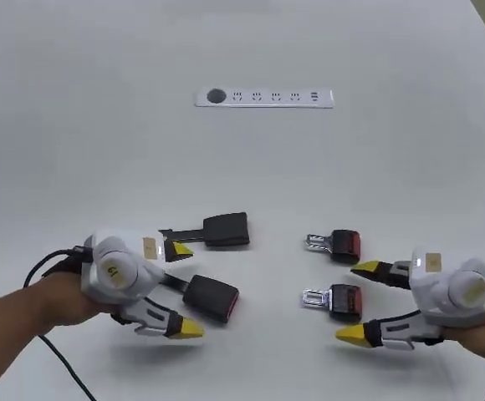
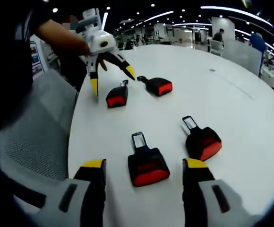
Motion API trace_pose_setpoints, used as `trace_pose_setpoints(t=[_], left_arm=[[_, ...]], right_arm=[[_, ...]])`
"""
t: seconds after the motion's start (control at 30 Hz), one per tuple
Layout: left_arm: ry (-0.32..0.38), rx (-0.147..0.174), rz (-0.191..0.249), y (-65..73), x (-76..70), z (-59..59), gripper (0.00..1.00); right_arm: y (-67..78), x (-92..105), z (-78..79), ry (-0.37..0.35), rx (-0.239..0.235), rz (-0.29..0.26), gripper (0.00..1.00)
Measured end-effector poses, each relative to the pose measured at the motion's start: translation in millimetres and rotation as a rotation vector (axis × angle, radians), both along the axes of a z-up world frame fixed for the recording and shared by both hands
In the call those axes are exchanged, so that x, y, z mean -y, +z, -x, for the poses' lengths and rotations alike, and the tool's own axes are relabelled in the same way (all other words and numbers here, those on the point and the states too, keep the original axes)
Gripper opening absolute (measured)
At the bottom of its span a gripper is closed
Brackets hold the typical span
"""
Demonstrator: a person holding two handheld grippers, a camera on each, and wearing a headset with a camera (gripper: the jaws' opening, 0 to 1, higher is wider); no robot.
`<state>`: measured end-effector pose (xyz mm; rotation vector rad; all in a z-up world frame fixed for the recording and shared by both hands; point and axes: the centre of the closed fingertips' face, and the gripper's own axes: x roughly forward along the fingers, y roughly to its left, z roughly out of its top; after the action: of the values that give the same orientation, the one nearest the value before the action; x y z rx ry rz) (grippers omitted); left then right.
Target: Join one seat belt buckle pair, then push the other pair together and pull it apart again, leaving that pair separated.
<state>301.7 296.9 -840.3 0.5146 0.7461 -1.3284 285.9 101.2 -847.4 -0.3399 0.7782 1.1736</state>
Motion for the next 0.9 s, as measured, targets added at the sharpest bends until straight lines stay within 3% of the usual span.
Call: trace_pose_setpoints(t=[0.17, 0.27, 0.37, 0.57, 0.63, 0.7, 0.77, 0.9], left_arm=[[-0.051, 0.004, -0.019, -7.5, 4.4, -2.4, 0.71], [-0.045, -0.007, 0.012, -5.6, 8.9, -3.9, 0.7], [-0.1, 0.006, -0.031, -11.8, 4.6, -1.0, 0.6], [-0.152, -0.002, -0.028, -13.3, 7.1, 3.9, 0.54], [-0.177, 0.0, -0.049, -18.2, 6.0, 5.9, 0.49], [-0.207, 0.023, -0.052, -18.0, 6.6, 6.7, 0.49], [-0.198, 0.016, -0.056, -18.2, 5.7, 5.5, 0.48], [-0.198, 0.047, -0.069, -18.1, 4.3, 0.7, 0.41]], right_arm=[[-4.4, -0.9, 1.4, 0.028, -0.017, 0.012, 0.64], [-6.9, -0.1, 1.2, 0.04, -0.023, 0.02, 0.63], [-7.6, 0.5, 2.3, 0.055, -0.033, 0.025, 0.58], [-8.0, 1.4, 2.6, 0.076, -0.042, 0.028, 0.54], [-8.2, 2.9, 3.6, 0.088, -0.044, 0.037, 0.52], [-9.0, 4.3, 5.4, 0.11, -0.04, 0.047, 0.51], [-9.2, 5.2, 6.1, 0.118, -0.041, 0.051, 0.51], [-9.6, 6.6, 5.2, 0.126, -0.034, 0.054, 0.48]])
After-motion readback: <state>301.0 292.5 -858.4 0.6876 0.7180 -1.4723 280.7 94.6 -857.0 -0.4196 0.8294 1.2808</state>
